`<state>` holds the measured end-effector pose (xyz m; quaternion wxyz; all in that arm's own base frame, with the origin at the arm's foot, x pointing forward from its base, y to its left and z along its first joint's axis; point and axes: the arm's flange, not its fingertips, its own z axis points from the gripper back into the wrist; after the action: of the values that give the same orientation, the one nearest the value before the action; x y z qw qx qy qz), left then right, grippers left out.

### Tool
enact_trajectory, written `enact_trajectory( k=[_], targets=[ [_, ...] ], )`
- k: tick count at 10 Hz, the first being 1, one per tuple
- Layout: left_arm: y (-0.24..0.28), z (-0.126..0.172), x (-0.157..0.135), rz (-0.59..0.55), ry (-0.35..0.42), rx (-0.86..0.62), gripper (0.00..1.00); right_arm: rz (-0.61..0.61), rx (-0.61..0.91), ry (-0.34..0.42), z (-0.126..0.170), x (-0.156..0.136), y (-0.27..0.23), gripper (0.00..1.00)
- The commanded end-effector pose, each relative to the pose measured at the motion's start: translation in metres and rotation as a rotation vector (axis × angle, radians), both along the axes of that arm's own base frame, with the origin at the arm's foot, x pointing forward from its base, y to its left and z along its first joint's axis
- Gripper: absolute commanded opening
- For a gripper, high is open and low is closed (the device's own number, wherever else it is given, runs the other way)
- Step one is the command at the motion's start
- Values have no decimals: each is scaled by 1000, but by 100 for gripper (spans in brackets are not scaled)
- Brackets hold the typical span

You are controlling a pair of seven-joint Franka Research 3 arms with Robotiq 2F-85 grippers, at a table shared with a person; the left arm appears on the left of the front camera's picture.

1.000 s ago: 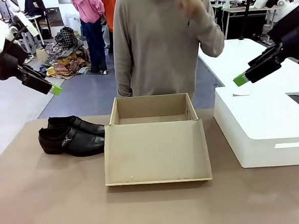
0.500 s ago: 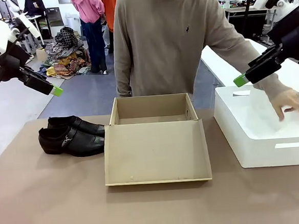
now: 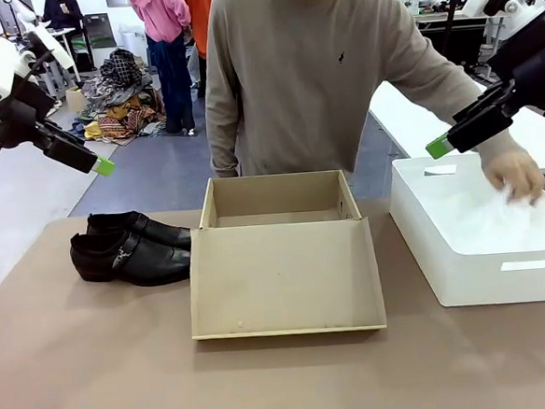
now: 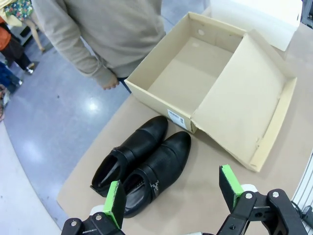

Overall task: Pack the shoes into the box.
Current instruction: Place one shoe of the Shoes into the Shoes Box.

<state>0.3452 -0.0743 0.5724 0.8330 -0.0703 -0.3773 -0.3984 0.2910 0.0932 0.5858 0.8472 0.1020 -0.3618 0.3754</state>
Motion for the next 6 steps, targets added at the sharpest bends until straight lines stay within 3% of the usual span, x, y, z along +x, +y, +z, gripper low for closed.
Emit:
enact_trajectory(
  k=[1,3,6],
  targets=[
    [0,0,0,0,0,0,100,3,5,1,0,0,-1,100],
    [11,7,-1,-16,6,76,100,3,5,1,0,0,-1,100],
    [26,10,15,-182,61,255,100,3,5,1,0,0,-1,100]
  ],
)
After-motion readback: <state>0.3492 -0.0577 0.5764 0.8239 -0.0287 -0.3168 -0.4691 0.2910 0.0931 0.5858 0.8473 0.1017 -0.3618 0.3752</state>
